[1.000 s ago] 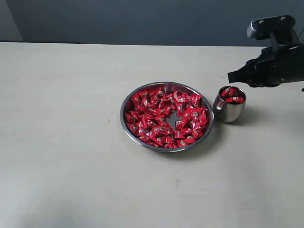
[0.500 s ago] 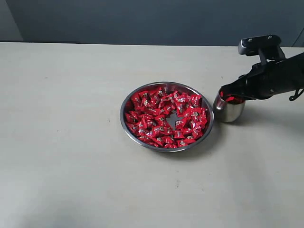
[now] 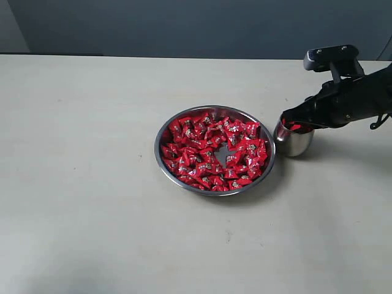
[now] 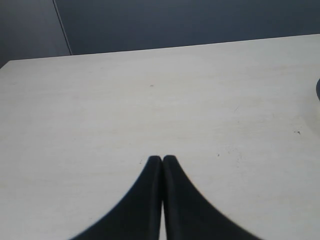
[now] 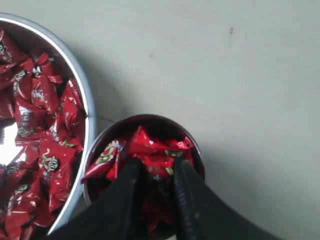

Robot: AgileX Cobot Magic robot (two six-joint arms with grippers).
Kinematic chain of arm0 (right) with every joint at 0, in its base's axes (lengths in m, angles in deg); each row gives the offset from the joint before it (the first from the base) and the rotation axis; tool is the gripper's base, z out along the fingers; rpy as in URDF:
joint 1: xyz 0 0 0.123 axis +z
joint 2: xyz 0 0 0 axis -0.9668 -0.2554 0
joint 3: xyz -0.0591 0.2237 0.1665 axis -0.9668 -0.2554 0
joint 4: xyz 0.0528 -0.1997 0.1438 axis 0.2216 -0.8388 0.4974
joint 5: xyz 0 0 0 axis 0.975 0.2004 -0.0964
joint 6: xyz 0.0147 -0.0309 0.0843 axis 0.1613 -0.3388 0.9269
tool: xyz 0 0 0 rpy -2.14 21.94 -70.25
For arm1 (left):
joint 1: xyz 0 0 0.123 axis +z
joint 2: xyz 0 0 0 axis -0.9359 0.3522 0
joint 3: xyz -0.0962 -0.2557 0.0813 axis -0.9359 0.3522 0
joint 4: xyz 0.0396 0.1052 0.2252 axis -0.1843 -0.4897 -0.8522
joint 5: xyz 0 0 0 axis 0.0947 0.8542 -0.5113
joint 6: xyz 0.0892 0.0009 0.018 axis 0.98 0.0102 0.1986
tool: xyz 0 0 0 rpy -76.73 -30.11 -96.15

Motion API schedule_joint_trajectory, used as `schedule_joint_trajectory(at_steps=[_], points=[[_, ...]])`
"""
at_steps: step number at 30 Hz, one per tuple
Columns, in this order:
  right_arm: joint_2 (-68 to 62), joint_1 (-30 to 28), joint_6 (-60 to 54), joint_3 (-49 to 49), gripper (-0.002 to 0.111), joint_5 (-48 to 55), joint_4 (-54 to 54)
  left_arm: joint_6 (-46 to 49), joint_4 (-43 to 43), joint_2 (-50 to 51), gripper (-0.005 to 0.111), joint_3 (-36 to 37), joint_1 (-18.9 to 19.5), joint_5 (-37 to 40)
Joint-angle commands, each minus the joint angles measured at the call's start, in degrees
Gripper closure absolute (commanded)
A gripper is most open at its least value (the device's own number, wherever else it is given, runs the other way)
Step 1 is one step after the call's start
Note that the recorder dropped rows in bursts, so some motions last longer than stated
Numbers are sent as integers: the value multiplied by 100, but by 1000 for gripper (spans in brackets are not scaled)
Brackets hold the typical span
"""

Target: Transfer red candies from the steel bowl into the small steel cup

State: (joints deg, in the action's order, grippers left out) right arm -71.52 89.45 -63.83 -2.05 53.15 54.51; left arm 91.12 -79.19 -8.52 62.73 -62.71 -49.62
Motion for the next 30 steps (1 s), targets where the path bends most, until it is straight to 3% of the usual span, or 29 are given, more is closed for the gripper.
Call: schedule_joint_trajectory(at_steps=[1,7,30], points=[[0,10,-61,38,100,18,-23,-9,-11,-27,106,-48,-46,-31],[24,10,-132,38,62,74,-23,-9,-11,-27,106,-48,-46,-31],[1281,10,-111,38,61,776,16,-9,-11,-27,106,-48,-46,-31]])
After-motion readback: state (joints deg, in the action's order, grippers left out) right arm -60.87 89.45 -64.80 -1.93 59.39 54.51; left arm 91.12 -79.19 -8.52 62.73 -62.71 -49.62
